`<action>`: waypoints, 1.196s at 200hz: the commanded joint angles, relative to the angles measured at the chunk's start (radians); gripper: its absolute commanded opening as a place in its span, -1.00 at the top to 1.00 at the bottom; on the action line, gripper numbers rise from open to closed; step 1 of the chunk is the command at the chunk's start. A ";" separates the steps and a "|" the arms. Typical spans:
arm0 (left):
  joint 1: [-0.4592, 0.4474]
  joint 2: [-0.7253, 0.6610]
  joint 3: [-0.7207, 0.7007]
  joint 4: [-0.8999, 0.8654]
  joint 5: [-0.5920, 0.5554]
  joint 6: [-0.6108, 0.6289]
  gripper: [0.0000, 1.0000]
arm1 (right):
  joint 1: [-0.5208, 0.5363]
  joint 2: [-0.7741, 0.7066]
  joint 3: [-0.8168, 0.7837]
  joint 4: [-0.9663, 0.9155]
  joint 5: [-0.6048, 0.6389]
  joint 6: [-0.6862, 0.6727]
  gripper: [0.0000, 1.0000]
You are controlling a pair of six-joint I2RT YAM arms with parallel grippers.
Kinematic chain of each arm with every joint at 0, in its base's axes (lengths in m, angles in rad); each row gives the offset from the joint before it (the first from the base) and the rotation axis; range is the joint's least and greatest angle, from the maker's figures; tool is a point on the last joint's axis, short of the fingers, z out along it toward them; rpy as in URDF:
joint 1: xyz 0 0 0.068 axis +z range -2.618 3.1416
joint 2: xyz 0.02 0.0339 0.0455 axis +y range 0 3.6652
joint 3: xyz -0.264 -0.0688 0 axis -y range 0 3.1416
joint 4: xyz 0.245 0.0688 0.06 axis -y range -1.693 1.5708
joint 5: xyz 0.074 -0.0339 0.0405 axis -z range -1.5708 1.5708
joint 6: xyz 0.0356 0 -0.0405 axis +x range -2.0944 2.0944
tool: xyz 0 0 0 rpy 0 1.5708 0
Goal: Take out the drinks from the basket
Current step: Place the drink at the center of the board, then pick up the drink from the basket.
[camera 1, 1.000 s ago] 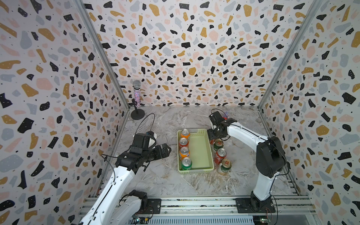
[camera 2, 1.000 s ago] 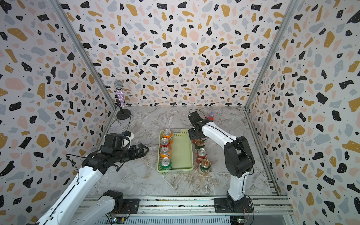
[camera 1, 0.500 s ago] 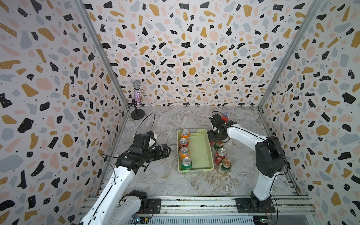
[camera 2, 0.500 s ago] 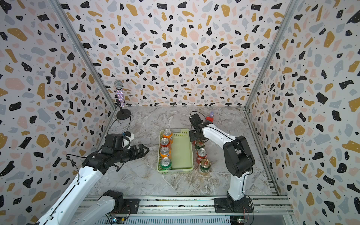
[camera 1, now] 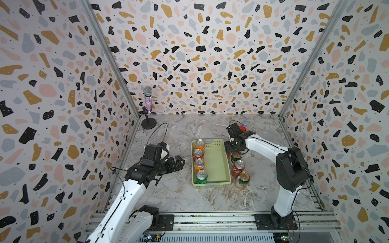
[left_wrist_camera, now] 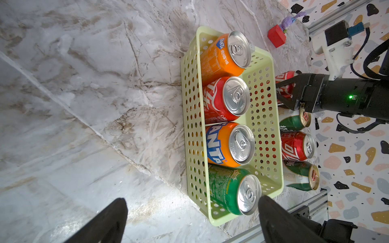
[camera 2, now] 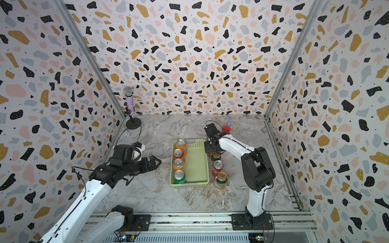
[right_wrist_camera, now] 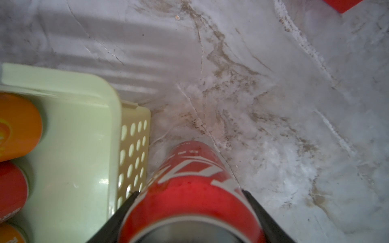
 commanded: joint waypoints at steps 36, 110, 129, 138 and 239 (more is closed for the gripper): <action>0.009 -0.009 -0.010 0.026 0.005 0.002 -1.00 | -0.001 -0.079 -0.008 -0.053 0.023 -0.003 -0.53; 0.010 -0.006 -0.010 0.027 0.005 0.001 -0.99 | 0.001 -0.149 0.003 -0.089 0.047 -0.016 -0.65; 0.010 -0.005 -0.013 0.026 0.004 0.001 -0.99 | 0.000 -0.168 0.004 -0.092 0.042 -0.017 -0.66; 0.011 -0.005 -0.013 0.026 0.003 0.001 -1.00 | 0.000 -0.184 0.001 -0.092 0.036 -0.014 -0.65; 0.010 0.016 0.007 0.028 0.018 0.004 -1.00 | -0.001 -0.461 -0.005 -0.106 -0.085 -0.036 -0.65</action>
